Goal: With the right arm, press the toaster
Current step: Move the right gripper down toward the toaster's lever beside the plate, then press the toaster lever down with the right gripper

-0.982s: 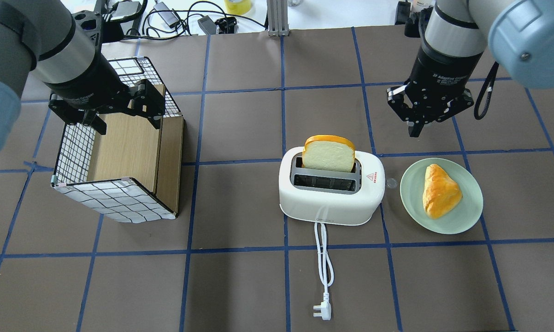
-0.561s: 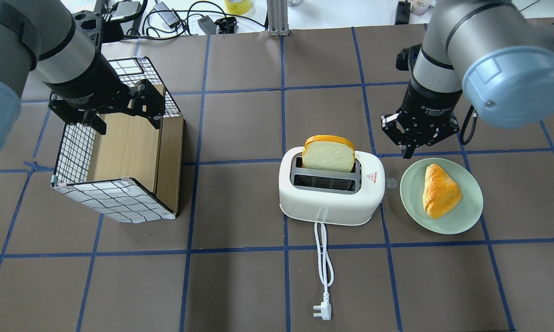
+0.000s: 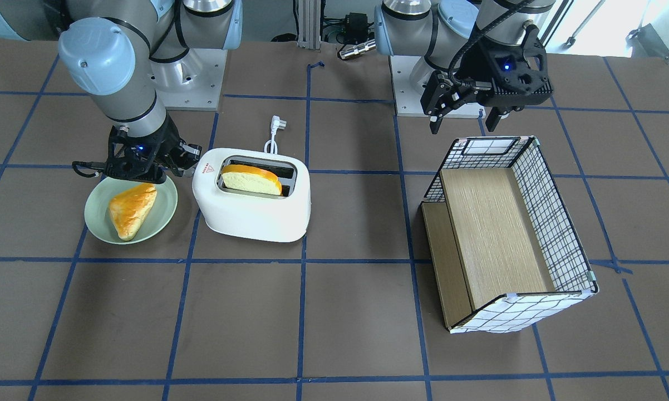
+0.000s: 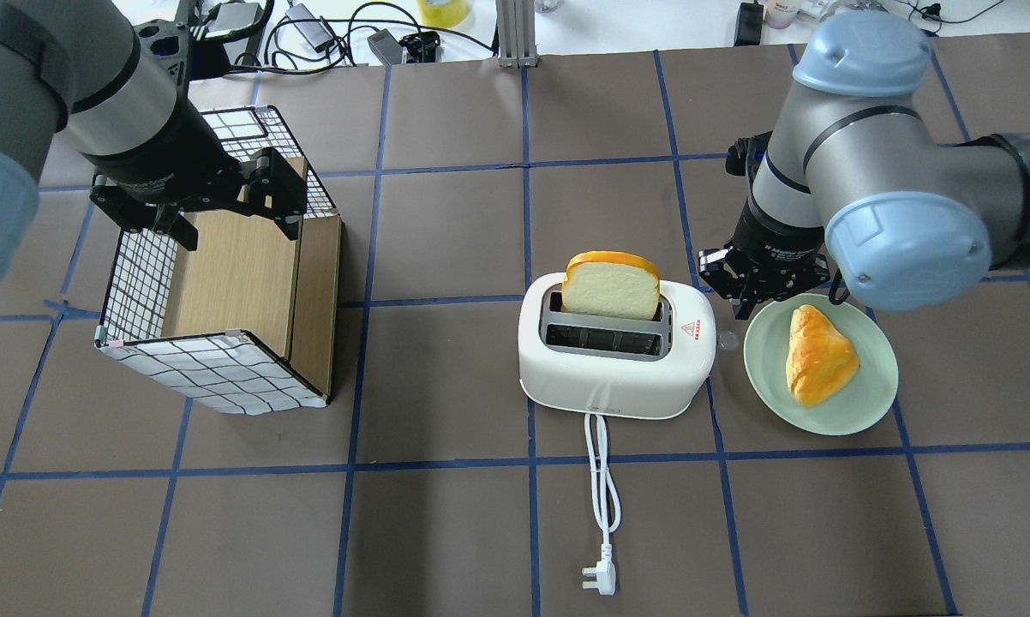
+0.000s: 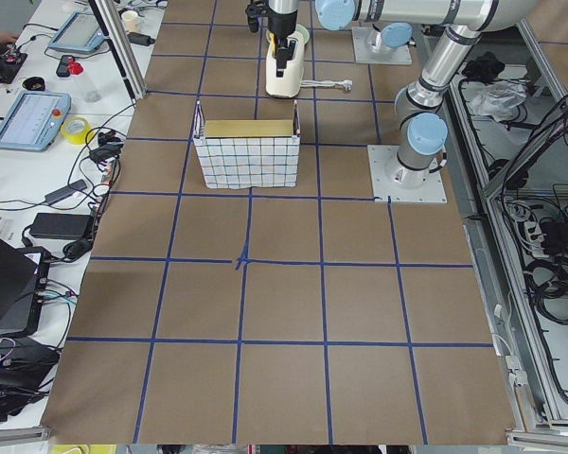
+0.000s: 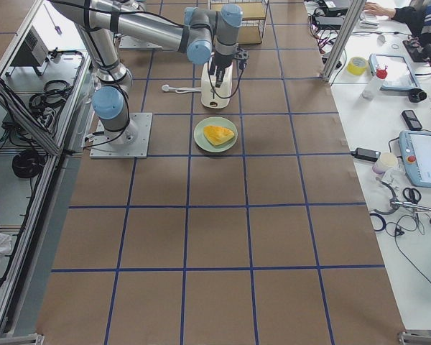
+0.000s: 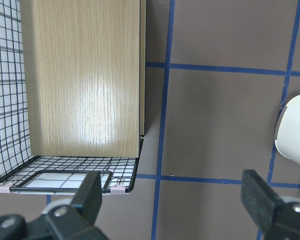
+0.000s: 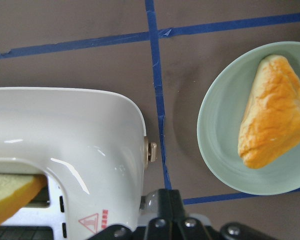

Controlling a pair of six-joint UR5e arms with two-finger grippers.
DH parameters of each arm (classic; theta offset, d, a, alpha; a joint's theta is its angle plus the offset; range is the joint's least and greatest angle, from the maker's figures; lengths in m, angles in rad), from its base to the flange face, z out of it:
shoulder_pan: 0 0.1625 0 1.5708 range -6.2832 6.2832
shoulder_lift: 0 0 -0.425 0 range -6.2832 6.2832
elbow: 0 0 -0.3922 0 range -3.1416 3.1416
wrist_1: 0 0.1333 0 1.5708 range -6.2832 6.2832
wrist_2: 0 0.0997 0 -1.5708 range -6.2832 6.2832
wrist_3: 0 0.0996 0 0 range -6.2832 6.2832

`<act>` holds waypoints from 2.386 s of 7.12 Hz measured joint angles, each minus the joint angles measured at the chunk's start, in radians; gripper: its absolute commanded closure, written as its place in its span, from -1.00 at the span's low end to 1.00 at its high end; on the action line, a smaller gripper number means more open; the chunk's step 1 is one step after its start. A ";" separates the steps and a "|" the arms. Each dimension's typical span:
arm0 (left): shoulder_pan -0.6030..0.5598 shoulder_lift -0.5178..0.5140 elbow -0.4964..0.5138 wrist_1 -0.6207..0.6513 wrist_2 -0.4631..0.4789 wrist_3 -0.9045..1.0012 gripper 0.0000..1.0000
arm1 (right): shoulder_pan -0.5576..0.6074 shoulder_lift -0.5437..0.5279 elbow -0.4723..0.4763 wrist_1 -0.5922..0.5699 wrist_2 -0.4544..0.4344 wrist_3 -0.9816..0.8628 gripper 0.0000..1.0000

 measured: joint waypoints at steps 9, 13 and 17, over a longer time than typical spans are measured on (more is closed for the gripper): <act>0.000 0.000 0.000 0.000 0.000 0.000 -1.00 | -0.022 0.034 0.009 0.011 0.051 -0.036 1.00; 0.000 0.000 0.000 0.000 0.000 0.000 -1.00 | -0.069 0.035 0.035 0.012 0.097 -0.083 1.00; 0.000 0.000 0.000 0.000 0.000 0.000 -1.00 | -0.096 0.038 0.063 0.010 0.186 -0.101 1.00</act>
